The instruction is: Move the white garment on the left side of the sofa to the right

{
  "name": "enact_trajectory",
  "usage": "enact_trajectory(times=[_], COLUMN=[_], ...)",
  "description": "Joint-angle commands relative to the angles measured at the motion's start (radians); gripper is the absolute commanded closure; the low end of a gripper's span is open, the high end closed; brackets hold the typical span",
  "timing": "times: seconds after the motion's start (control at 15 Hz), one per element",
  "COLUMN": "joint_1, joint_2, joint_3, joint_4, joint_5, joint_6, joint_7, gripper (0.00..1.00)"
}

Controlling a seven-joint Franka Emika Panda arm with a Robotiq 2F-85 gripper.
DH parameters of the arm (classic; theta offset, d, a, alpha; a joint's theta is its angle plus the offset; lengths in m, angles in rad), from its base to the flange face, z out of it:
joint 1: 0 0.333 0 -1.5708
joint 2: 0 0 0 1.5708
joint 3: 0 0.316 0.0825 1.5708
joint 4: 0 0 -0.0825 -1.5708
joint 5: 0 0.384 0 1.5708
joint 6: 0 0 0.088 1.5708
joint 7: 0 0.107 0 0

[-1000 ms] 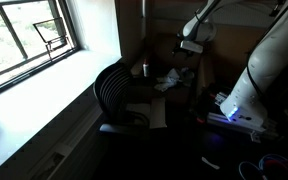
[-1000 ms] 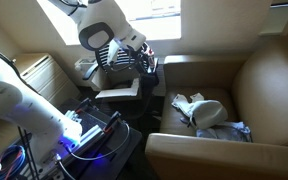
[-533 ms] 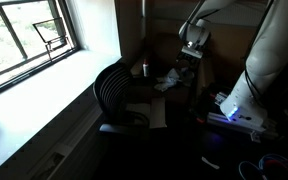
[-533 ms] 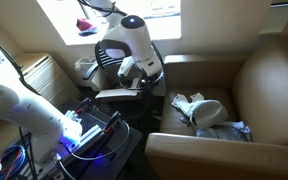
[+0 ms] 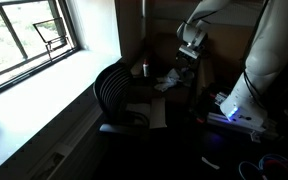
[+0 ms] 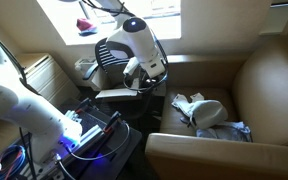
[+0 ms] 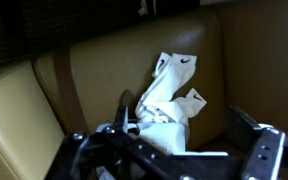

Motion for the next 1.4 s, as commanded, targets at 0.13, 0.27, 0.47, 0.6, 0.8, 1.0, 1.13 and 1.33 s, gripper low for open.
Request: enact_trajectory(times=[0.13,0.27,0.47,0.6,0.8,1.0,1.13,1.33], joint_1=[-0.07,-0.104,-0.19,-0.213,-0.192,-0.155,-0.116,-0.084], joint_2=[0.108,0.214,0.367,0.496,0.476,0.446,0.499,0.603], joint_3=[0.072,0.033,0.031,-0.002,-0.019,-0.015,-0.019,-0.003], joint_4=[0.177,0.261,0.399,0.509,0.471,0.42,0.455,0.543], joint_5=[0.28,0.232,0.198,0.155,0.181,0.22,0.225,0.204], joint_6=[0.11,-0.054,-0.284,-0.441,-0.417,-0.303,-0.216,-0.153], joint_7=[-0.13,-0.054,-0.071,-0.034,-0.06,-0.116,-0.064,0.001], gripper=[0.0,0.0,0.0,0.0,0.0,0.0,0.0,0.0])
